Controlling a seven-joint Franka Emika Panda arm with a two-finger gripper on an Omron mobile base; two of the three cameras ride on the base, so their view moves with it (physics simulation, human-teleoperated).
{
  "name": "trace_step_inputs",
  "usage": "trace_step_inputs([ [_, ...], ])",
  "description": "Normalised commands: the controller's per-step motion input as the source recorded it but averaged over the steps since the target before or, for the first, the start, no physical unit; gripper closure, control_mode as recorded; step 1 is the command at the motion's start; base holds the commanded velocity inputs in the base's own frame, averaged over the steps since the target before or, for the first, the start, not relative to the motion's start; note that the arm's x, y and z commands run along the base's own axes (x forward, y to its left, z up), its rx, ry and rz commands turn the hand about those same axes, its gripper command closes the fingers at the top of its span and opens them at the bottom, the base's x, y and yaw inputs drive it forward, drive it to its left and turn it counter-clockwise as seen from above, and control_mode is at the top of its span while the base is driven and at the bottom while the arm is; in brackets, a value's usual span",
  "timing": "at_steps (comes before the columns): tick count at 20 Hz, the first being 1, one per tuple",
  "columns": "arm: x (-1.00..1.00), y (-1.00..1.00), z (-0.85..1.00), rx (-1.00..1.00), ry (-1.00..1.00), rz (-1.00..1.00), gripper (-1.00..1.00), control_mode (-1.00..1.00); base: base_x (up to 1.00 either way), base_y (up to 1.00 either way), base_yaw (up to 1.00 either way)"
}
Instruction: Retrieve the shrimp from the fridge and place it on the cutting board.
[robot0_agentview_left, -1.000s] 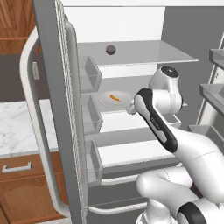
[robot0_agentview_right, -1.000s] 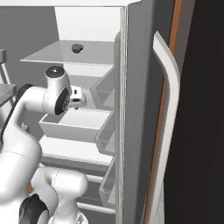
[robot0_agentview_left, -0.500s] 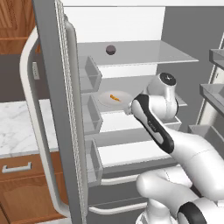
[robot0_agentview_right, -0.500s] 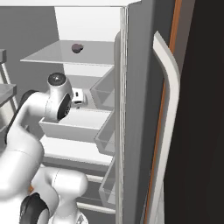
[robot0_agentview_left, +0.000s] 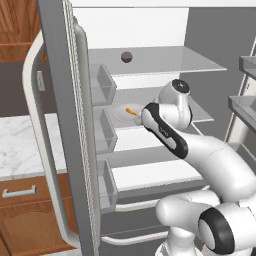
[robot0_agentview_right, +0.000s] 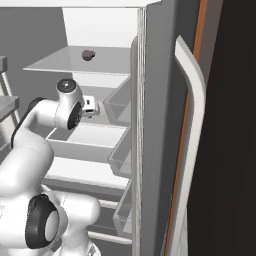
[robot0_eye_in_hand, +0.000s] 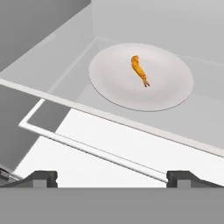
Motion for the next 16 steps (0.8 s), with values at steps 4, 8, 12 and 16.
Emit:
trace_step_inputs([
  [4,0.52,0.07,0.0,0.0,0.0,0.0,-1.0,-1.0,0.0,0.0,0.0],
  [8,0.61,0.0,-0.01,0.0,0.0,0.0,-1.0,-1.0,0.0,0.0,0.0],
  [12,0.5,0.0,-0.13,0.0,0.0,0.0,-1.0,-1.0,0.0,0.0,0.0],
  [16,0.3,0.0,-0.31,0.0,0.0,0.0,-1.0,-1.0,0.0,0.0,0.0],
])
